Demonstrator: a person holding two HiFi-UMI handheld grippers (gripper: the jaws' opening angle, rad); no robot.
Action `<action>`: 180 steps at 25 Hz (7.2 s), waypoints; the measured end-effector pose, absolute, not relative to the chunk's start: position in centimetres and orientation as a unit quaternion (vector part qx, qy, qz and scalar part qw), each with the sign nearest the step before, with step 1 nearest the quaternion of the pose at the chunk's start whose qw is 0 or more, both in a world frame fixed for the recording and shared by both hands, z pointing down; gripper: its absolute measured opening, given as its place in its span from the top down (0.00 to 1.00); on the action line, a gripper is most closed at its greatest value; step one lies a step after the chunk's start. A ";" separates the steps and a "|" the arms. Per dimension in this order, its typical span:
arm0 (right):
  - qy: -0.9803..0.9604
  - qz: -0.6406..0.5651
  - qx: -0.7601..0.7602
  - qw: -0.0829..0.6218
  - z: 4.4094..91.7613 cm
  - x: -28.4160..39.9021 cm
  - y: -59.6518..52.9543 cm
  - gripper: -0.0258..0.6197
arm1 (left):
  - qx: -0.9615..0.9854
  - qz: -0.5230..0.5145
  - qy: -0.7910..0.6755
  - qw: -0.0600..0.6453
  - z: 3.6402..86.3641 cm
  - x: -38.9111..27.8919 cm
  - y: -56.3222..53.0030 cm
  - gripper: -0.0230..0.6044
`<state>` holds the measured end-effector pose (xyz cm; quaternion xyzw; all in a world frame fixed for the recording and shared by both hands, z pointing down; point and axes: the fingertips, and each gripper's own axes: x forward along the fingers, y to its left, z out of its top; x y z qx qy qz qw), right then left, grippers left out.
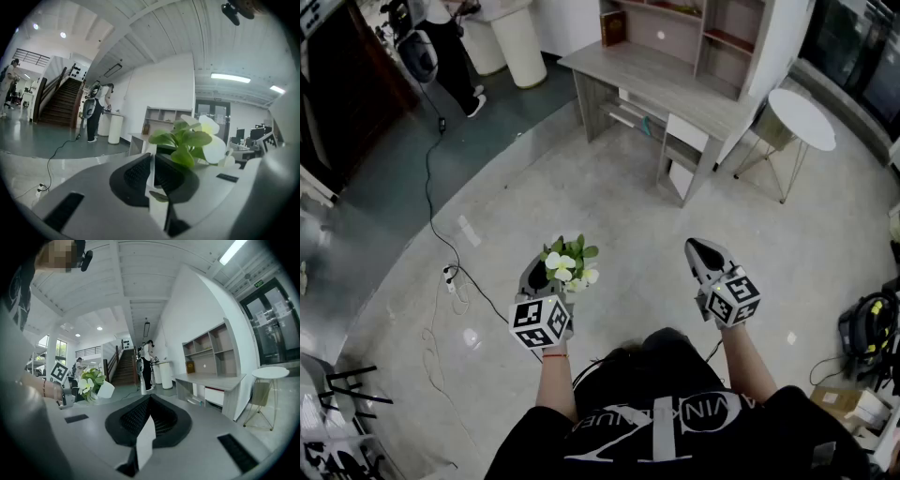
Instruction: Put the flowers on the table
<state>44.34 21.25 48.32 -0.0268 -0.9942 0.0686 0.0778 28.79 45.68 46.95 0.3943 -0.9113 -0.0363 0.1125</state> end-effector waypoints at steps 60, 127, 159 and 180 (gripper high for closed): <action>-0.990 0.116 -0.004 0.076 50.5 9.6 20.5 0.94 | 0.399 -0.033 -0.903 0.153 47.9 -3.5 45.7 0.91; -0.936 0.127 0.323 0.060 47.3 -5.7 -0.7 0.94 | 0.725 -0.008 -0.660 0.193 48.1 -29.3 1.7 0.91; -0.939 0.181 0.281 0.082 51.4 -11.2 -22.5 0.94 | 0.689 0.017 -0.686 0.233 50.5 -34.7 -18.5 0.91; -0.925 0.232 0.284 0.100 55.4 -11.7 -29.7 0.94 | 0.696 0.057 -0.659 0.280 55.0 -33.2 -26.8 0.91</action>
